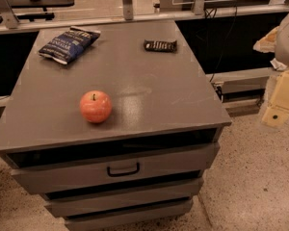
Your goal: Move rxbar chocolate near blue chip bag
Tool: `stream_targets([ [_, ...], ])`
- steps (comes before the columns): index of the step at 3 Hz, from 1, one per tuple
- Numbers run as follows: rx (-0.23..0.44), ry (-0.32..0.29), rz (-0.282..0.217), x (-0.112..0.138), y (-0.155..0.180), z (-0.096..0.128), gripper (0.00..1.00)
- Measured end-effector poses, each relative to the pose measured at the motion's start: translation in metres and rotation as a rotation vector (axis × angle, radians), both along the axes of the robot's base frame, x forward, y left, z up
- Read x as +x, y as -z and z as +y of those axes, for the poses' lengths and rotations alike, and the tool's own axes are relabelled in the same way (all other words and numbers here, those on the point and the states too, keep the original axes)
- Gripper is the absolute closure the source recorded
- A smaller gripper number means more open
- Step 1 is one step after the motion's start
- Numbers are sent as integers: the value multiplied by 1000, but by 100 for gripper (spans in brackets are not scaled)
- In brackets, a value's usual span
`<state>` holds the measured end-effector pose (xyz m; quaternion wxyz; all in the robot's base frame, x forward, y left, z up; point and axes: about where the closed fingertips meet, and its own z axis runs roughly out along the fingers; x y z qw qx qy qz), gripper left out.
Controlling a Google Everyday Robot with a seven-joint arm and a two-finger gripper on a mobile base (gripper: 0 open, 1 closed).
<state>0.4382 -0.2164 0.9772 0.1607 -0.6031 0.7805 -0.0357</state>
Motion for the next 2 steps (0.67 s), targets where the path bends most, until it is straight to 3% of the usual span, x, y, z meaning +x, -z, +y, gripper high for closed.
stream_targets([
  [1,7,-9,-14,3,-1,1,0],
  [2,63,-23,-55,34,10,2,0],
])
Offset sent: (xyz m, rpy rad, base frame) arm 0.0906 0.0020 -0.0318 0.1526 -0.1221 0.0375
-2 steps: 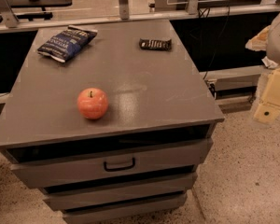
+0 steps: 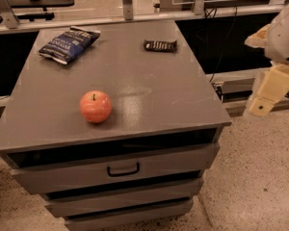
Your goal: Move rxbar chocolate near blue chip bag
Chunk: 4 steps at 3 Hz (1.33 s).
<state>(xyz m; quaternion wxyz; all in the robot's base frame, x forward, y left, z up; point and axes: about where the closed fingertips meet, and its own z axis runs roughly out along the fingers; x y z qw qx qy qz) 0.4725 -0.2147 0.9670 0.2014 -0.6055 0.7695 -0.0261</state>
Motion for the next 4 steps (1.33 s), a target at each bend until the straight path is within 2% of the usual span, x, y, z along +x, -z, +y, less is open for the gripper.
stream_targets([
  [2,140,-49,-131,113,18,24,0],
  [3,223,-70,-196,167,9,42,0],
  [4,223,-70,-196,167,9,42,0],
])
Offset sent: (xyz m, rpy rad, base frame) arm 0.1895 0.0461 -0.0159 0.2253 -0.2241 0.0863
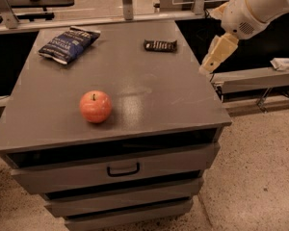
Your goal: Move rxbar chocolate near blue chip bag
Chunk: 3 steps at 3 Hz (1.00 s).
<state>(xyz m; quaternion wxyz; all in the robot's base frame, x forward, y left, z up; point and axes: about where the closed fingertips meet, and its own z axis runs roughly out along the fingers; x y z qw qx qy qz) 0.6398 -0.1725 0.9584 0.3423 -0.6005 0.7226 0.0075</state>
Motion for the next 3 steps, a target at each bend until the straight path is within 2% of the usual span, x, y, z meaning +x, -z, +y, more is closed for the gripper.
stream_targets([
  [1,15,-1,-12,2,2,3,0],
  [2,66,-5,-73,22,6,13,0],
  [3,160,6,-149,60,6,19,0],
])
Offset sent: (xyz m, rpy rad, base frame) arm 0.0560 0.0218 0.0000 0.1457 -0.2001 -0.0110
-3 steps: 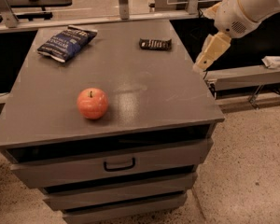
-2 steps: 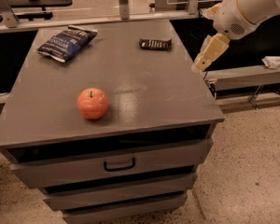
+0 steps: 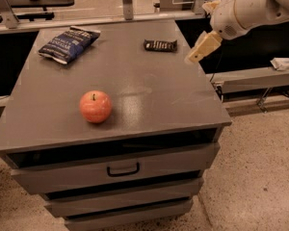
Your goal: Move rxbar chocolate near blue chip bag
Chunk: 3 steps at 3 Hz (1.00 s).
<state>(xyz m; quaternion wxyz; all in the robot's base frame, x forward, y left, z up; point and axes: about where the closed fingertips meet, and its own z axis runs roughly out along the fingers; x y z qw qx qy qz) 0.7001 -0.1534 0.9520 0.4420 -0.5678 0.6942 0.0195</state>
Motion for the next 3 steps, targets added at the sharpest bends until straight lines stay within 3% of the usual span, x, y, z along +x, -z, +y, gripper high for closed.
stream_targets([
  [2,167,24,-59,79,4,15,0],
  [3,253,24,0,103,19,34,0],
])
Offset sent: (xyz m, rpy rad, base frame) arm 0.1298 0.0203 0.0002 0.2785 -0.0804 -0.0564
